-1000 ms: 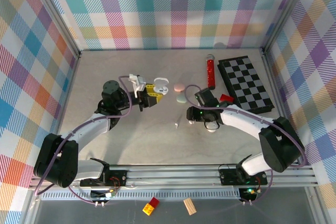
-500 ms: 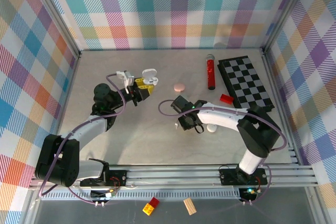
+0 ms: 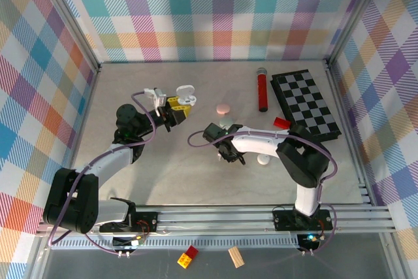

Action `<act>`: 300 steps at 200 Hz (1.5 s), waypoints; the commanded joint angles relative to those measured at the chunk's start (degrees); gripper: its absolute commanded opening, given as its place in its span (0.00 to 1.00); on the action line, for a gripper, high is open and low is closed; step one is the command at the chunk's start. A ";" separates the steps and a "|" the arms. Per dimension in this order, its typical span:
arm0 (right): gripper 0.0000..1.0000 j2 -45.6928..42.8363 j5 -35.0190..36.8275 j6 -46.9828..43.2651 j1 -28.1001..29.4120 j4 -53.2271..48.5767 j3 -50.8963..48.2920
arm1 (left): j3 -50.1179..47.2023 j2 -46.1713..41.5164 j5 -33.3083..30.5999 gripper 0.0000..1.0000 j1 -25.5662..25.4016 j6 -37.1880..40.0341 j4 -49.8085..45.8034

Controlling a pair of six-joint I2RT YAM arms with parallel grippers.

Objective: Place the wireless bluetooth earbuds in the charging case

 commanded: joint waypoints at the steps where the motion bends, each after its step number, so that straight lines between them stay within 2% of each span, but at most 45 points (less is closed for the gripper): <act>1: 0.33 1.27 2.22 -0.74 0.66 -2.23 1.35 | -0.18 -1.40 0.93 0.32 0.71 -0.38 2.60; 110: 0.27 3.78 2.46 -1.54 0.75 -3.10 2.66 | -0.22 -1.21 1.35 0.32 0.73 -0.25 2.60; 149: 0.19 3.60 2.64 -1.59 0.75 -3.46 2.92 | -0.12 -0.83 1.59 0.32 0.73 -0.21 2.69; 175: 0.18 1.77 2.39 -0.61 0.75 -2.62 2.28 | -0.28 -0.83 1.46 0.32 0.73 0.06 2.77; 209: 0.17 -3.83 2.36 1.33 0.40 0.59 -0.82 | -0.86 -1.27 0.31 0.32 0.66 0.50 3.46; 233: 0.17 -10.05 -0.27 2.27 -0.59 4.67 -4.56 | -0.91 -1.49 -1.06 0.32 0.64 0.81 3.65; 271: 0.18 -22.79 -8.60 3.65 -3.47 13.34 -10.02 | -1.25 -1.51 -4.87 0.32 0.34 1.79 3.75; 300: 0.18 -30.96 -18.97 6.56 -8.08 17.82 -11.79 | -1.30 -2.08 -7.88 0.32 -1.34 4.51 2.07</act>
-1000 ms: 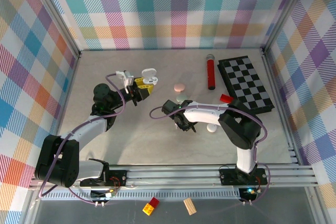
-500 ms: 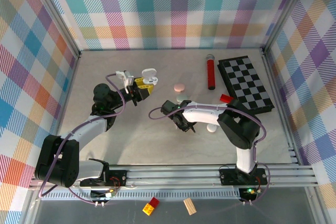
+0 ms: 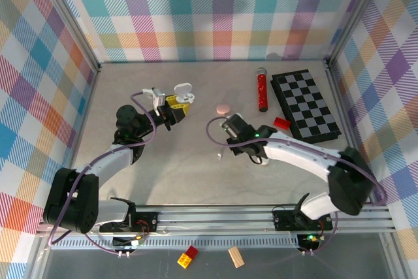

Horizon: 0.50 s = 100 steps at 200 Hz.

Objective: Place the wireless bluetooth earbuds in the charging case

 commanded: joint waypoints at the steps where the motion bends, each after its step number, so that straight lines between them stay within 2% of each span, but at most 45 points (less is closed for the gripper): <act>1: 0.18 -5.45 -10.52 3.74 -3.28 6.75 -1.29 | -0.63 -2.05 -3.15 0.32 -1.21 3.28 1.09; 47: 0.18 -13.86 -28.19 10.70 -10.57 16.25 -2.58 | 0.39 -1.86 -8.88 0.32 -7.45 11.47 -3.83; 100: 0.18 -15.28 -39.75 16.18 -13.84 25.52 -0.48 | 2.59 1.33 -10.90 0.32 -12.39 15.15 -4.01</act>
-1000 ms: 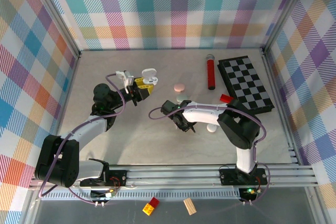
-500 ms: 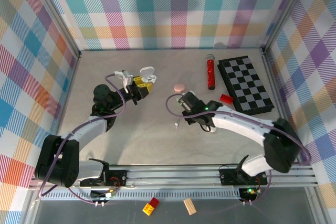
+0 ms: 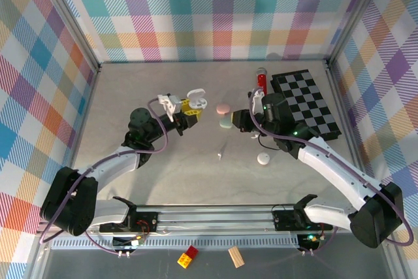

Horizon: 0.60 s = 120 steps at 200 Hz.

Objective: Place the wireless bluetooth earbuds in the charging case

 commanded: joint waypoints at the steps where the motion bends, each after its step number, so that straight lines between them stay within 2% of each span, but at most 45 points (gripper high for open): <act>1: 0.18 -0.52 -9.02 4.26 -0.71 7.61 1.48 | 2.25 1.41 -1.74 0.32 -1.73 3.68 0.43; 43: 0.18 1.58 -14.55 7.15 -0.80 14.13 4.46 | 3.89 4.19 -2.34 0.32 -4.16 5.44 0.52; 120: 0.18 7.59 -19.13 6.82 -0.75 13.97 9.72 | 8.03 8.10 -5.47 0.32 -8.36 9.13 -2.42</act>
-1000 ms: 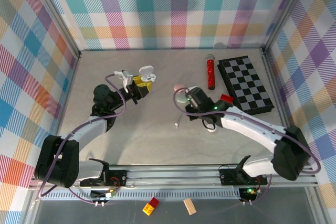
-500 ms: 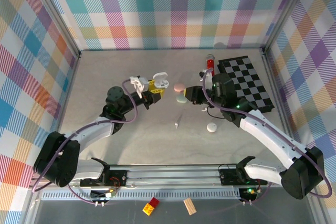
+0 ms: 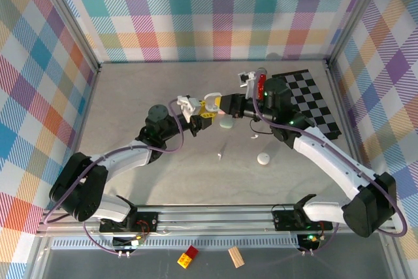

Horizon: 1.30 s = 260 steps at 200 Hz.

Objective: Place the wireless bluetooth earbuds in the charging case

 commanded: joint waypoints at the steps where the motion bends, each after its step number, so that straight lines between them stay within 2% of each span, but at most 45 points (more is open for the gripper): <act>1: 0.18 1.31 -2.84 0.45 -0.16 1.79 1.83 | 2.35 0.87 -1.02 0.32 -0.95 2.17 0.35; 58: 0.18 1.75 -1.67 0.26 -0.18 1.21 0.95 | 3.03 1.19 -0.25 0.32 -1.65 2.35 0.91; 212: 0.18 3.98 1.18 -0.18 -0.18 -0.79 0.20 | 3.56 0.92 -3.00 0.31 -2.38 1.50 1.26; 260: 0.18 5.20 0.15 0.29 -0.18 -1.31 0.96 | 4.03 1.36 -3.83 0.31 -2.37 1.49 1.34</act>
